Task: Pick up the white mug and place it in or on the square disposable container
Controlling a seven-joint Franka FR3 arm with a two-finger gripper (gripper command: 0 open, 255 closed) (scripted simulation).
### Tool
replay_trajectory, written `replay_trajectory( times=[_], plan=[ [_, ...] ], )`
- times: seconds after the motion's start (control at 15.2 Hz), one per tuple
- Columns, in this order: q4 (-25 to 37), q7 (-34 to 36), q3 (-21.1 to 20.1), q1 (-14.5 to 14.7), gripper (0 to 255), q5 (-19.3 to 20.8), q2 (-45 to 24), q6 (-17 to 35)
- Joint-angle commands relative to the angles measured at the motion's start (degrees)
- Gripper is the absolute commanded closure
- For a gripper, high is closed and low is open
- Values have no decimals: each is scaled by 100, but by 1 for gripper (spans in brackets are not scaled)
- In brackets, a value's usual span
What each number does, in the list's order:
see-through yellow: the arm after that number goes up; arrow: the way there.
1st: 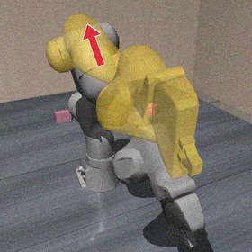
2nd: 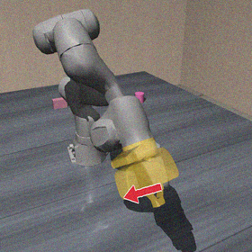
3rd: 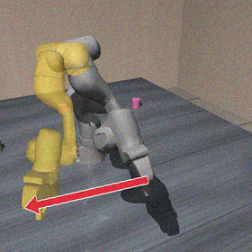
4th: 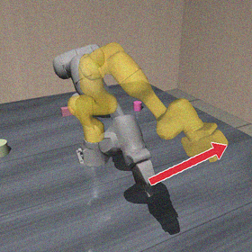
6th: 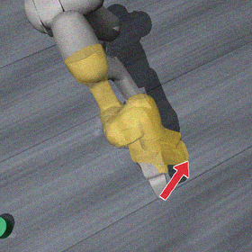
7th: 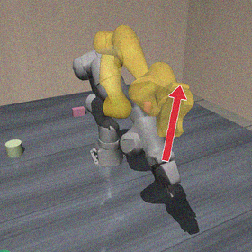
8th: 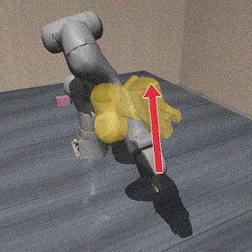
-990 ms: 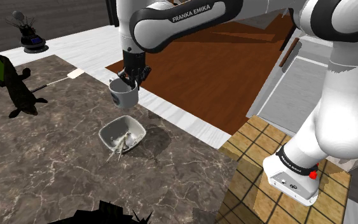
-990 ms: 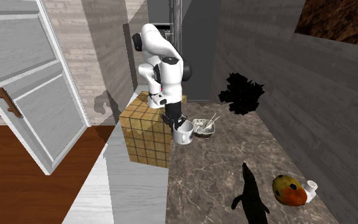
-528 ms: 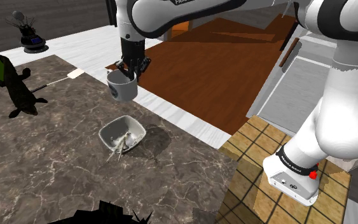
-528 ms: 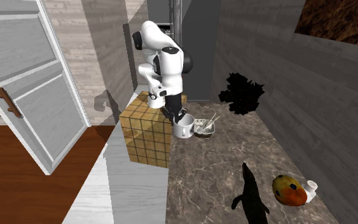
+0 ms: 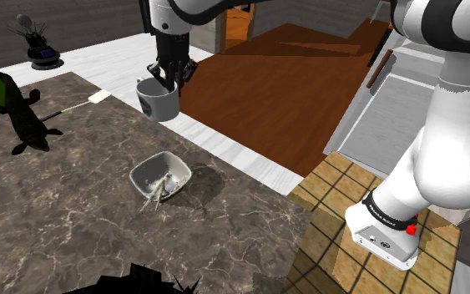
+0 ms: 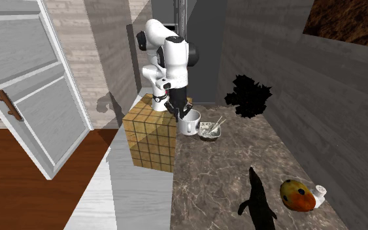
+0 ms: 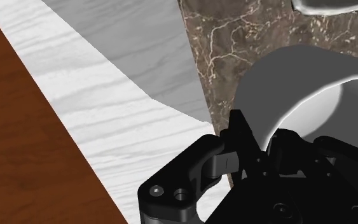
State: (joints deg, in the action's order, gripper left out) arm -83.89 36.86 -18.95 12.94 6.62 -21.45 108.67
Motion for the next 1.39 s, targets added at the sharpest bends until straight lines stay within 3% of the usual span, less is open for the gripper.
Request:
replay_trajectory(
  times=[0.0, 0.2, 0.99, 1.32],
  plan=[
    [162, -6, -3, 10, 255, -2, -5, -159],
    [348, -11, -8, 21, 255, -6, -4, -344],
    [-962, 1248, -502, 701, 255, -144, 1042, -64],
    [-1276, 1336, -524, 734, 255, -130, 1051, 238]
  ],
)
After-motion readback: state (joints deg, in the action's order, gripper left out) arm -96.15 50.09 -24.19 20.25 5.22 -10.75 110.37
